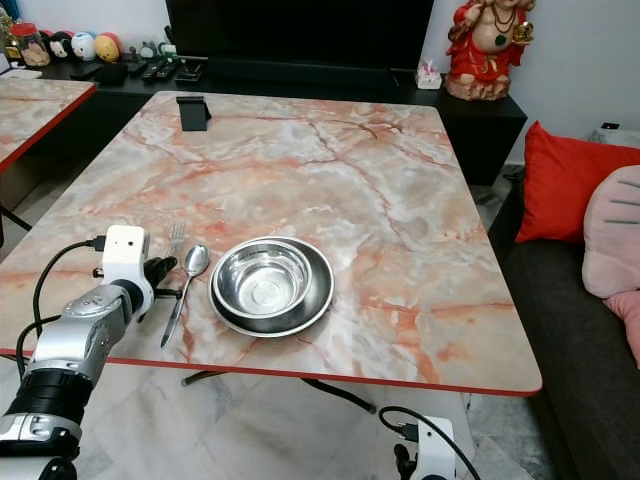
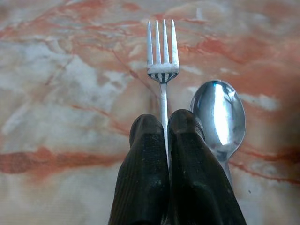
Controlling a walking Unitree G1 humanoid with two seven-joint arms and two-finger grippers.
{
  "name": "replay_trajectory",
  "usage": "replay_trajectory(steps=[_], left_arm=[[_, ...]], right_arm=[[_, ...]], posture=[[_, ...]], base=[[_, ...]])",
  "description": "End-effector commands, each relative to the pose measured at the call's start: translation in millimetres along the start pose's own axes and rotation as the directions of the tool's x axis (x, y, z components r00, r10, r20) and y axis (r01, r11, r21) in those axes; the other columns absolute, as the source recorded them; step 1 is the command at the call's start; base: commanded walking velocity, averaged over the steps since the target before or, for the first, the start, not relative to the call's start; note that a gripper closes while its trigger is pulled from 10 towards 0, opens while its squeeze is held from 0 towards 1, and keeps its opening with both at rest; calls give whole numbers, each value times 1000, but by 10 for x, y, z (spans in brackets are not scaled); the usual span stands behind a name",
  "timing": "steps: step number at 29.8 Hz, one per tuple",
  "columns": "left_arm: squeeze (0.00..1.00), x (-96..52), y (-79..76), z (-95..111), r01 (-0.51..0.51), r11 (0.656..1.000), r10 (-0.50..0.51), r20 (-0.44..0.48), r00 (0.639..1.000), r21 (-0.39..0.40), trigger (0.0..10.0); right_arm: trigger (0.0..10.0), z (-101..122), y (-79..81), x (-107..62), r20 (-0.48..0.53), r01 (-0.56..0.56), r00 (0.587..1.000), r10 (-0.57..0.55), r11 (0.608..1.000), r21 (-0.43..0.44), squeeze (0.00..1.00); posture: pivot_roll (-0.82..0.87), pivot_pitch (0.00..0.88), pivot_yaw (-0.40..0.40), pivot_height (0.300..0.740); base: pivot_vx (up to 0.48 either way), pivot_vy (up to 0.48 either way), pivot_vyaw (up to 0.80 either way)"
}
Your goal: Setting the table
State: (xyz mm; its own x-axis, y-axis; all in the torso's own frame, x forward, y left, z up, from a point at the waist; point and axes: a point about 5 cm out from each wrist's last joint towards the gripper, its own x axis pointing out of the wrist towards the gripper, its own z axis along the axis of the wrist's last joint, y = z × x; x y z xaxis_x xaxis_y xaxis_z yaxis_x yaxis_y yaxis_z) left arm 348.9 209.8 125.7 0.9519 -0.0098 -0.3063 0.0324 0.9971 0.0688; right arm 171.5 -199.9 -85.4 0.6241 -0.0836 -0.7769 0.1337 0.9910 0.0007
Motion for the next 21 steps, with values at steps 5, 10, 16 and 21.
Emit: replay_trajectory(steps=[5, 10, 16, 21], left_arm=[[0, 7, 57, -39, -38, 997, 40, -33, 999, 67, 10000], [0, -8, 113, -117, -51, 993, 59, -73, 996, 104, 10000], [0, -8, 117, -143, -56, 993, 64, -79, 995, 100, 10000], [0, -8, 102, -231, -43, 994, 53, -109, 993, 98, 10000]], right_arm=[[10000, -19, -15, -4, -13, 3, 1000, -3, 1000, 0, 0], [10000, -19, -16, -4, -13, 4, 1000, -4, 1000, -1, 0], [10000, -18, -19, -4, -13, 3, 1000, -3, 1000, -4, 0], [10000, -16, -20, -3, -13, 3, 1000, -3, 1000, -7, 0]], posture=[[33, 0, -37, 740], [33, 0, -36, 740], [35, 0, -38, 740], [34, 0, -39, 740]], base=[[0, 0, 0], [0, 0, 0], [0, 0, 0], [0, 0, 0]])
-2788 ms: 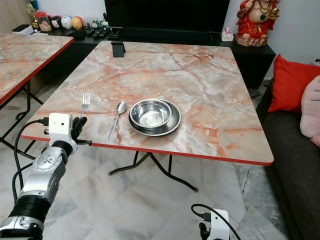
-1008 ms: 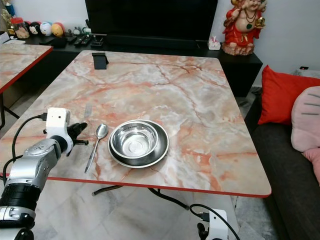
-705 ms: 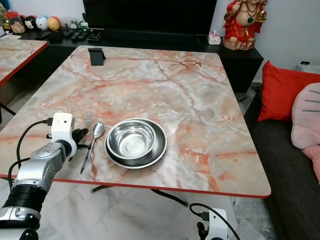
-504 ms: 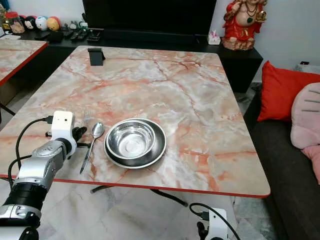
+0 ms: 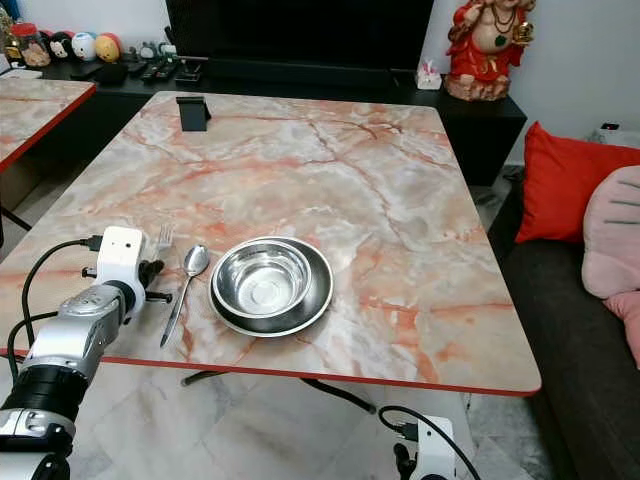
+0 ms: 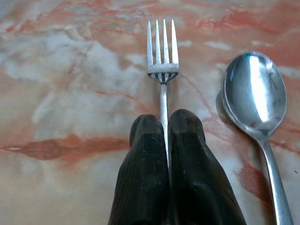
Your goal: Setting the table
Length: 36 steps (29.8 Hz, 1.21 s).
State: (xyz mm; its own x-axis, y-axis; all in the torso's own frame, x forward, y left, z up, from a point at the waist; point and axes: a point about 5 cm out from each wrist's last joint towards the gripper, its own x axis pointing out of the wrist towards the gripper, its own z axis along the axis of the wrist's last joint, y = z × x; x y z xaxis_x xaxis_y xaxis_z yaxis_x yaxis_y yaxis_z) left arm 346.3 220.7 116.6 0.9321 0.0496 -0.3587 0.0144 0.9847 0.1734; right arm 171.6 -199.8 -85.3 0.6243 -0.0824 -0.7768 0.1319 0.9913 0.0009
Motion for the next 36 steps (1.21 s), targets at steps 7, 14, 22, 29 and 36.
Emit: replay_trajectory(steps=[7, 14, 22, 29, 36], left_arm=[[0, -4, -23, -203, 6, 1000, -6, -69, 998, -5, 10000], [0, -2, -27, -216, 6, 1000, -6, -72, 997, -7, 10000], [0, -1, -34, -176, 6, 1000, -7, -53, 999, -5, 10000], [0, -9, -38, -164, 12, 1000, -11, -48, 999, 12, 10000], [0, -16, -38, -130, 14, 1000, -13, -35, 999, 28, 10000]], right_arm=[[10000, -21, -21, -5, -15, 4, 1000, -4, 1000, -8, 0], [10000, -23, -23, -5, -15, 5, 1000, -5, 1000, -9, 0], [10000, -22, -23, -5, -15, 6, 1000, -6, 1000, -9, 0], [10000, -22, -22, -5, -15, 4, 1000, -4, 1000, -10, 0], [10000, -23, -23, -5, -15, 5, 1000, -5, 1000, -10, 0]], posture=[[33, 0, -39, 740], [34, 0, -39, 740], [34, 0, -39, 740], [34, 0, -39, 740], [34, 0, -39, 740]], base=[[0, 0, 0], [0, 0, 0], [0, 0, 0], [0, 0, 0], [0, 0, 0]])
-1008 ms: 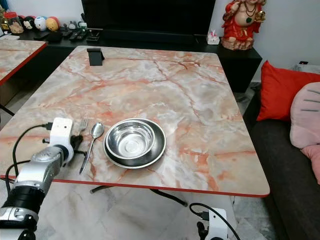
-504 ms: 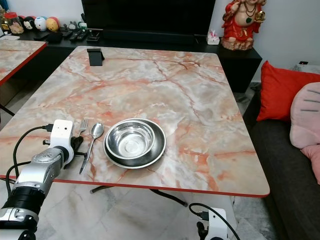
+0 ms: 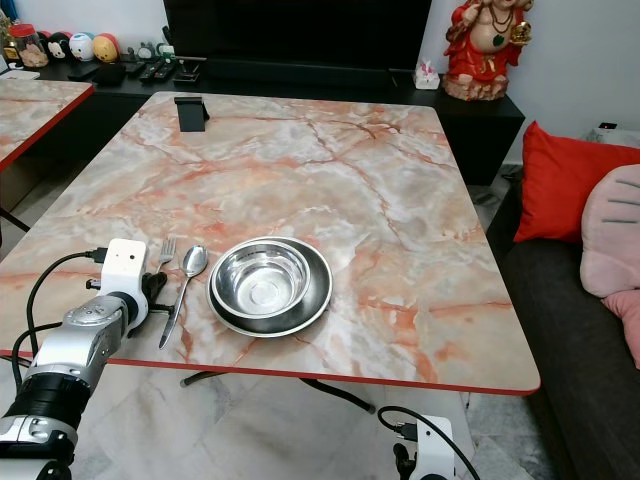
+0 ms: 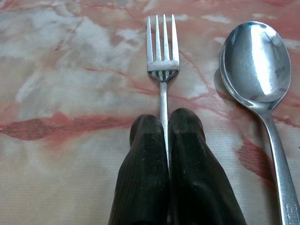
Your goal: Setting the table
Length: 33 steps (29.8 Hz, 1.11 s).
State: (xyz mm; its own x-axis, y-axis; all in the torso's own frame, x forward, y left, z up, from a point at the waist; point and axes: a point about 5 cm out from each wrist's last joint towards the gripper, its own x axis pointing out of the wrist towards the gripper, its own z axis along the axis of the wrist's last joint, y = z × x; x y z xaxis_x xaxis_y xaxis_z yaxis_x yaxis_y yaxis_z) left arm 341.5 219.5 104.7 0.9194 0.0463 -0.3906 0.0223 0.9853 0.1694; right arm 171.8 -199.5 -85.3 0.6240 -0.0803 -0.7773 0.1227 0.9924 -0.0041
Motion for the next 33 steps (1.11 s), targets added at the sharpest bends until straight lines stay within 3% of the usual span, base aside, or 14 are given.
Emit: replay_trajectory(steps=[1, 23, 33], left_arm=[[0, -13, -2, -4, 4, 1000, -4, -1, 1000, 30, 10000], [0, -42, 9, 54, -9, 1000, 8, 20, 1000, 12, 10000], [0, -45, 7, 14, -12, 1000, 12, -11, 1000, 15, 10000]], right_arm=[[10000, -24, -25, -6, -15, 7, 1000, -7, 1000, 0, 0], [10000, -28, -28, -7, -17, 7, 1000, -7, 1000, -3, 0], [10000, -25, -27, -5, -17, 7, 1000, -7, 1000, -5, 0]], posture=[[34, 0, -39, 740], [35, 0, -40, 740], [36, 0, -40, 740]], base=[[0, 0, 0], [0, 0, 0], [0, 0, 0]])
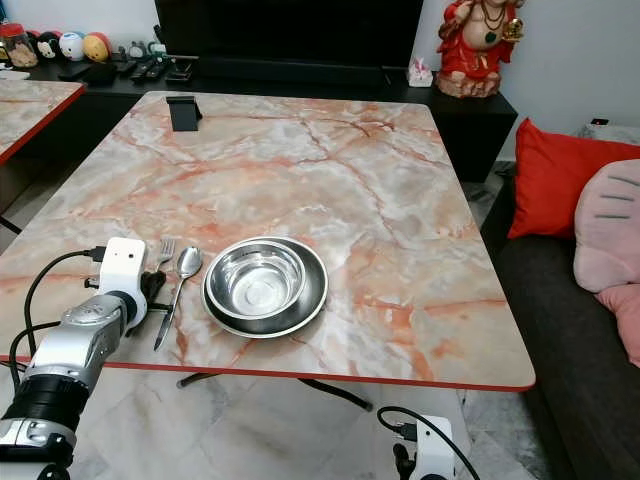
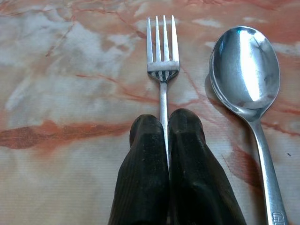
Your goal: Setting the table
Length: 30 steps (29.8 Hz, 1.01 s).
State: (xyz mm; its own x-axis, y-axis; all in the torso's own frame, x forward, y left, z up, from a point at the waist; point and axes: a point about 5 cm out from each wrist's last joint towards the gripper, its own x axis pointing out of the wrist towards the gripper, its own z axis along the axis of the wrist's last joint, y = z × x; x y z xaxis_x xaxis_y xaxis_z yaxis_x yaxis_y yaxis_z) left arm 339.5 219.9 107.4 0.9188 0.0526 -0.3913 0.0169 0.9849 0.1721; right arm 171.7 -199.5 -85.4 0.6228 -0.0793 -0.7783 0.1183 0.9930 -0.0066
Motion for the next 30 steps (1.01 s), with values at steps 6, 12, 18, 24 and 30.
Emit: replay_trajectory(steps=[6, 12, 18, 24, 30], left_arm=[[0, -25, -25, -46, 7, 1000, -7, -32, 999, 11, 10000], [0, -28, -49, -72, 19, 1000, -18, -60, 998, 19, 10000], [325, -32, -55, -85, 21, 1000, -20, -71, 997, 17, 10000], [1000, -36, -52, -90, 17, 1000, -16, -78, 997, 17, 10000], [1000, -40, -52, -89, 14, 1000, -13, -80, 997, 17, 10000]], right_arm=[[10000, -22, -27, -5, -15, 8, 1000, -8, 1000, -1, 0], [10000, -21, -28, -5, -15, 8, 1000, -8, 1000, -1, 0], [10000, -21, -26, -4, -16, 8, 1000, -8, 1000, -2, 0], [10000, -20, -26, -4, -15, 7, 1000, -7, 1000, -1, 0], [10000, -20, -28, -4, -15, 7, 1000, -7, 1000, -2, 0]], posture=[[36, 0, -40, 740], [35, 0, -39, 740], [37, 0, -40, 740], [37, 0, -40, 740], [37, 0, -40, 740]], base=[[0, 0, 0], [0, 0, 0], [0, 0, 0], [0, 0, 0], [0, 0, 0]])
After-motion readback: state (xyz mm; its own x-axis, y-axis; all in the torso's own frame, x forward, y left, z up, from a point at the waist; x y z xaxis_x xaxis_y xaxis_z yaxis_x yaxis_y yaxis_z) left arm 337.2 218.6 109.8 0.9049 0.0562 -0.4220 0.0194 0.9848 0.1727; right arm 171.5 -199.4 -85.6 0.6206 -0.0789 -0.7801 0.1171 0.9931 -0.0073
